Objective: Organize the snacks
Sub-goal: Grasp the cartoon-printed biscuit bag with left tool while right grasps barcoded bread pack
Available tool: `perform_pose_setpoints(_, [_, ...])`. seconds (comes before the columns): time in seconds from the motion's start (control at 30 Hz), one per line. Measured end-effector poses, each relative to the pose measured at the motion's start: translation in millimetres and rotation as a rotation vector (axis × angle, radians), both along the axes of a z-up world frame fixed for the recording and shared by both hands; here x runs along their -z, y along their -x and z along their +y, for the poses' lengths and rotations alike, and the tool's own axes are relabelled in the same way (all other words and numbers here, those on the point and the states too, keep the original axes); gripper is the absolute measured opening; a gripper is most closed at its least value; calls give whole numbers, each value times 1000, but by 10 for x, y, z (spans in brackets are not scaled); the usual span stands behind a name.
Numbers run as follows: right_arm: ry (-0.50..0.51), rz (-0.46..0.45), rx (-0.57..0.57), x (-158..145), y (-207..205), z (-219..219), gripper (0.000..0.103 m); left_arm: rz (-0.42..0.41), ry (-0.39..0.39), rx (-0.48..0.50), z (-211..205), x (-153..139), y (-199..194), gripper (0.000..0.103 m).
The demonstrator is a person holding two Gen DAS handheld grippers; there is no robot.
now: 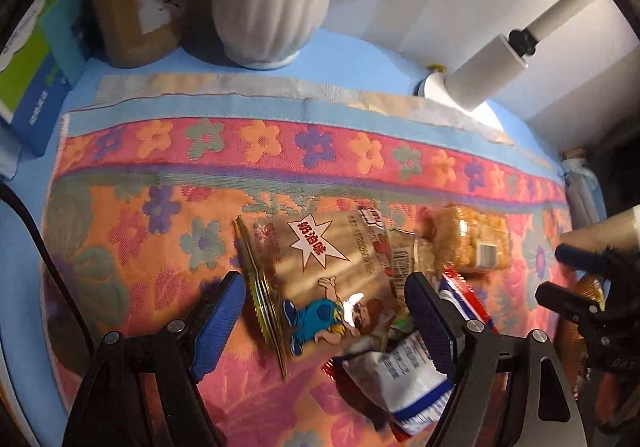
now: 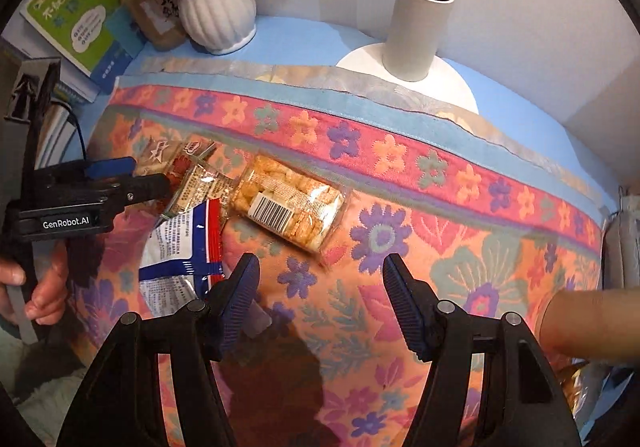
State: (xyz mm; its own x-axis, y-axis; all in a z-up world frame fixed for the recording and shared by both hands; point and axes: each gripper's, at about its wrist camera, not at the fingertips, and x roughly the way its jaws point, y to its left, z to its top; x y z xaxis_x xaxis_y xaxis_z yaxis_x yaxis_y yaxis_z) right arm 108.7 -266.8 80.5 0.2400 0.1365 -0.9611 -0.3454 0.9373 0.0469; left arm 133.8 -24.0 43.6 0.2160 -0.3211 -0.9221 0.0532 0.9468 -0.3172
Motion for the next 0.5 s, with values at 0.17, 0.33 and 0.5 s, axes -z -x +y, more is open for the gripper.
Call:
perform_pose_setpoints(0.17, [57,31,-105,174,-170,143,63,21,13,23,74,134,-30,76])
perform_pose_setpoints(0.33, [94,38,-205,335,-318,344,64,34,-4,15,284,95,-19,71])
perform_pose_setpoints(0.5, [108,33,-250,448,-452,497,73,46,4,7,401,114,-58,71])
